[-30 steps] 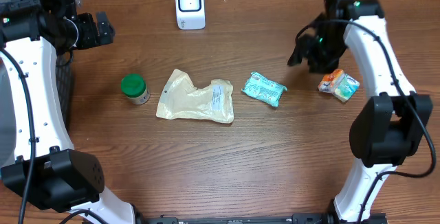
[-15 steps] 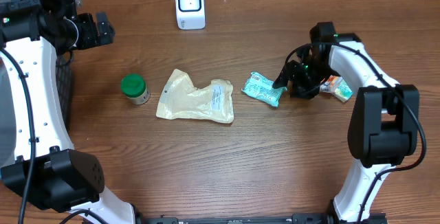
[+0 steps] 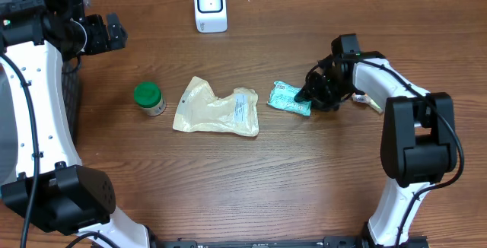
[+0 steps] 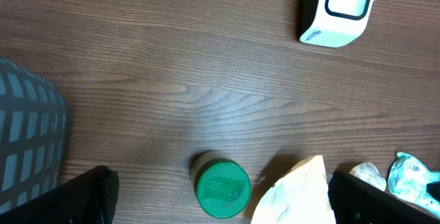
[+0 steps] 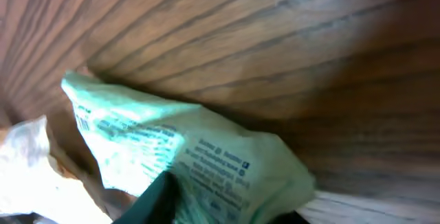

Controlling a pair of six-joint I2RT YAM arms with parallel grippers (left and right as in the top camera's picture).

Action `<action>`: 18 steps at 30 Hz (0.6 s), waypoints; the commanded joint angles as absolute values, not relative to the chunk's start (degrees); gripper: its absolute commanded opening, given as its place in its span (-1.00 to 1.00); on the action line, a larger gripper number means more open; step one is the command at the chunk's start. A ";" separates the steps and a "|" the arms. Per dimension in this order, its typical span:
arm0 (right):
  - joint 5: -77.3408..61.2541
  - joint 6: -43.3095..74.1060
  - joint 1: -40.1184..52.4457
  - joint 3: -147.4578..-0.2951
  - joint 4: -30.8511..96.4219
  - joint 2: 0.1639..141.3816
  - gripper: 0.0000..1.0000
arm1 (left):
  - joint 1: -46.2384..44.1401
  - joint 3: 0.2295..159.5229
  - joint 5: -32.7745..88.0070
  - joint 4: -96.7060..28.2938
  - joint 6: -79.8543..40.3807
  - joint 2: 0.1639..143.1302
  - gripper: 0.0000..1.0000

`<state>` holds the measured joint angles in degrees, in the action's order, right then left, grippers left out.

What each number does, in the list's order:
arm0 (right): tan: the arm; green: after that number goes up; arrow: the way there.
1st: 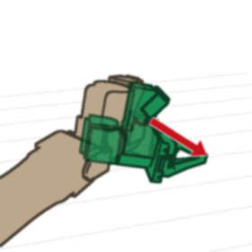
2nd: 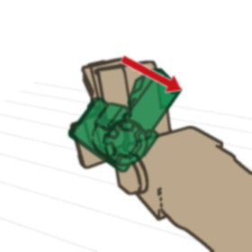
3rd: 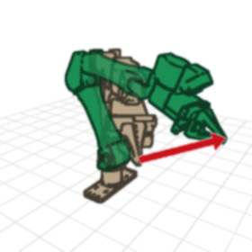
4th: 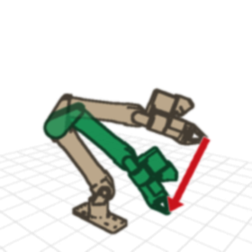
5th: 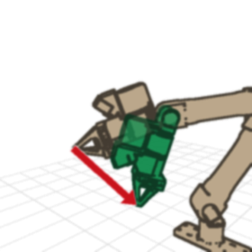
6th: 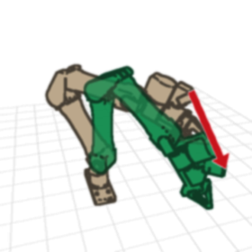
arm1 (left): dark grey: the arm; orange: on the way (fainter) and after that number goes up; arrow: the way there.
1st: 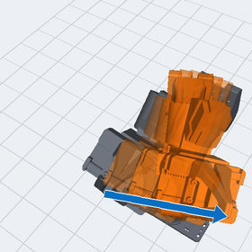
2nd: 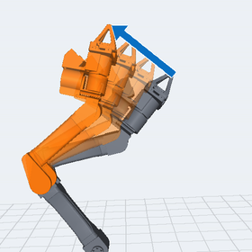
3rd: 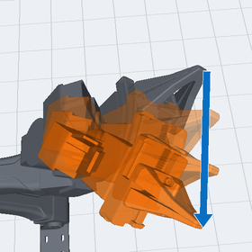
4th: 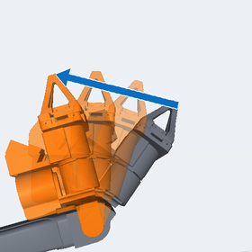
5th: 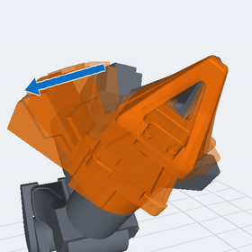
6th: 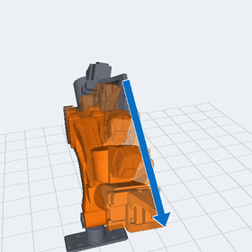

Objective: Scan the item barcode

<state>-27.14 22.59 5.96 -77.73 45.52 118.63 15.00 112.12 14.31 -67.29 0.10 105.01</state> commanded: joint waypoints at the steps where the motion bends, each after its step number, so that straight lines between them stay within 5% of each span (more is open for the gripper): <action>1: -24.49 22.70 6.33 -76.47 44.84 118.67 -0.69 | 14.92 112.71 14.57 -67.07 -0.23 104.20 0.99; 3: -24.51 22.50 6.13 -76.47 44.82 118.67 -0.91 | 14.92 112.71 14.57 -67.07 -0.23 104.20 0.99; 18: -32.23 12.95 5.76 -76.64 44.69 107.46 -0.92 | 14.98 112.71 14.57 -67.07 -0.23 104.20 0.99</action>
<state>-28.53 16.86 5.98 -76.42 45.01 115.07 15.00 112.12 14.31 -67.29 0.12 105.01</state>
